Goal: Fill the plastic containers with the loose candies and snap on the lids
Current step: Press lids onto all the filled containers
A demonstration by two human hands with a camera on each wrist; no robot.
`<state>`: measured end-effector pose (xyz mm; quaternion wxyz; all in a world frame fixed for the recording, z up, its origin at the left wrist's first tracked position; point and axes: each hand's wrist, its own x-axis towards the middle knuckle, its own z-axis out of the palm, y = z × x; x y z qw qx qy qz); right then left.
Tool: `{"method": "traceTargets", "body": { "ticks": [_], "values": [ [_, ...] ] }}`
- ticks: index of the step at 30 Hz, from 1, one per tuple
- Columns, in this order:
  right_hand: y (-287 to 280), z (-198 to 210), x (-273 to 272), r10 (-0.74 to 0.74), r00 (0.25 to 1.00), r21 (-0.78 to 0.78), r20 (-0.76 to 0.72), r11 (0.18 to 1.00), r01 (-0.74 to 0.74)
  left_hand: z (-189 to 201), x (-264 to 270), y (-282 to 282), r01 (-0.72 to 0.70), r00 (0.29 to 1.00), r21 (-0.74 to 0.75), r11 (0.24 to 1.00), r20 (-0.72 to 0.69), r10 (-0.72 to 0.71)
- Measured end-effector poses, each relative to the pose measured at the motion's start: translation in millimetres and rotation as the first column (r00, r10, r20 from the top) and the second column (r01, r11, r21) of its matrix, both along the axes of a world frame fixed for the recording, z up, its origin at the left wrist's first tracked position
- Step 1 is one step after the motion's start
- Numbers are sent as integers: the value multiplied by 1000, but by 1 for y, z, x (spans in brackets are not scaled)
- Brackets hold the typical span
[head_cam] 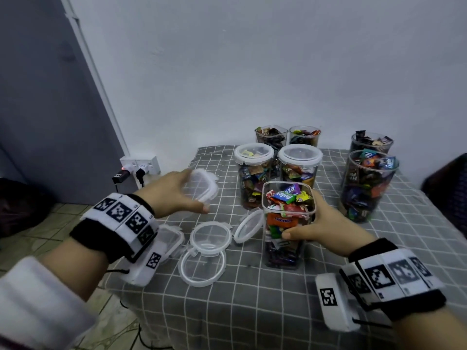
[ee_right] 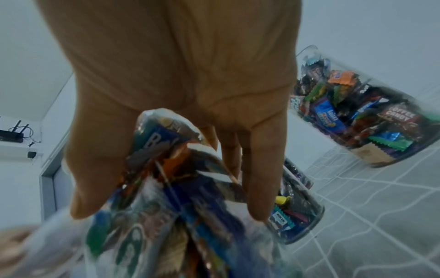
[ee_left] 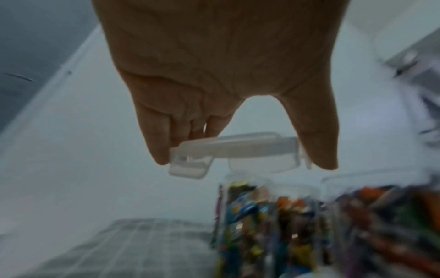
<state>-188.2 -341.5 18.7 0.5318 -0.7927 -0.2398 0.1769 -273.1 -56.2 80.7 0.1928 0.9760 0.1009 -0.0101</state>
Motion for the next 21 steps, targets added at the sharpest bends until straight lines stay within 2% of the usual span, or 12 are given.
{"method": "traceTargets", "body": {
  "ticks": [4,8,21],
  "values": [
    [-8,1,-1,6,1000,15,-11,1000,-5,30,9,-52,269,963,-109,957,61,-263],
    [-9,-1,-2,11,1000,48,-9,999,-10,34,28,-94,401,913,-138,906,-18,-407],
    [-8,-8,-1,40,999,95,29,995,-43,34,61,-131,457,880,-4,890,-141,-453]
  ]
}}
